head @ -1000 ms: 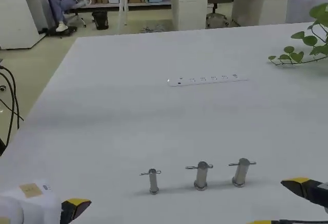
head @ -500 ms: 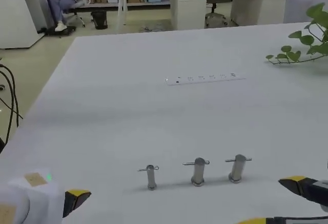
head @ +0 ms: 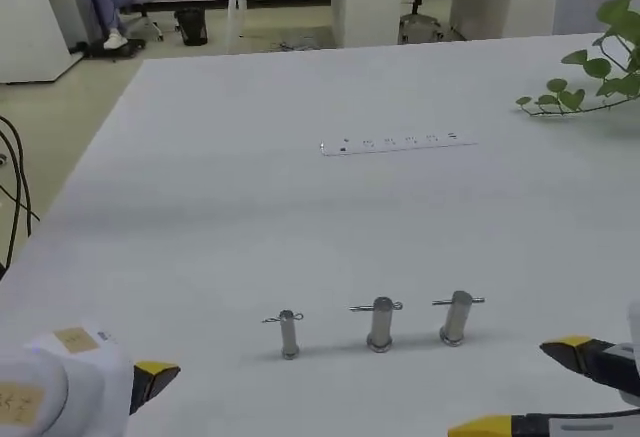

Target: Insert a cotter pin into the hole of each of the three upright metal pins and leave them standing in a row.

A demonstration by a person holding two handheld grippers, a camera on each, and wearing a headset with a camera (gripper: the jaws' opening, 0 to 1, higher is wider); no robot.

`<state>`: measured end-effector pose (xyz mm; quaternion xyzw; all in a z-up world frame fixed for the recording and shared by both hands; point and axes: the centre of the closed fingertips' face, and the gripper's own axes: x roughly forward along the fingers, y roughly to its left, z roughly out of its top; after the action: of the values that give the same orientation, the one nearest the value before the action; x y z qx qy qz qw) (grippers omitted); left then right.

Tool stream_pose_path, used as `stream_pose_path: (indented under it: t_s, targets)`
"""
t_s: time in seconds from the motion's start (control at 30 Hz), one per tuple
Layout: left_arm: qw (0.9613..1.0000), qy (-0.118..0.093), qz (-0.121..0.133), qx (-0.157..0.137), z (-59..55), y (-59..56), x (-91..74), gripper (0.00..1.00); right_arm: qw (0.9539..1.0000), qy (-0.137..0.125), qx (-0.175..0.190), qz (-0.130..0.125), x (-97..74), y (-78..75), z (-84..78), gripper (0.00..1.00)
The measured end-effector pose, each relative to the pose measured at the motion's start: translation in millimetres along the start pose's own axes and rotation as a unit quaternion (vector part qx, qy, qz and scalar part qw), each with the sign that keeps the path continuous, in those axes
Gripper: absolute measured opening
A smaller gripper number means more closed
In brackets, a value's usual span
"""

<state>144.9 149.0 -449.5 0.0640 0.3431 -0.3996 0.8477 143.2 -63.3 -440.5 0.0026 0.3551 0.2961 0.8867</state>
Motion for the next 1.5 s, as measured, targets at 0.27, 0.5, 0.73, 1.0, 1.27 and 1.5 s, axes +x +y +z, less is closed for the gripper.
stream_pose_path:
  t_s: [0.27,0.5,0.73,1.0,1.27,1.5]
  targets:
    - [0.9999,0.004,0.009,-0.008,-3.3,1.9,2.7,0.95,0.9999,0.010,-0.006,0.003,2.1,-4.4,-2.8,0.92]
    - [0.9998,0.004,0.015,-0.014,-2.7,4.3,5.1,0.95,0.9998,0.016,-0.010,0.004,2.2,-7.5,-3.9,0.91]
    - [0.9997,0.010,0.012,-0.018,-3.3,3.1,7.1,0.94,0.9997,0.020,-0.005,0.010,3.5,-8.5,-6.4,0.90]
    - [0.9997,0.008,0.018,-0.012,3.0,6.1,4.9,0.94,0.9997,0.020,-0.010,0.012,2.3,-8.8,-5.1,0.90]
    - [0.9994,0.020,0.027,0.003,3.0,8.5,3.6,0.94,0.9996,0.020,-0.013,0.013,0.9,-8.1,-5.2,0.89]
    - [0.9990,0.024,0.037,0.007,-1.4,7.7,1.8,0.92,0.9996,0.021,-0.013,0.014,-1.9,-6.5,-8.5,0.88]
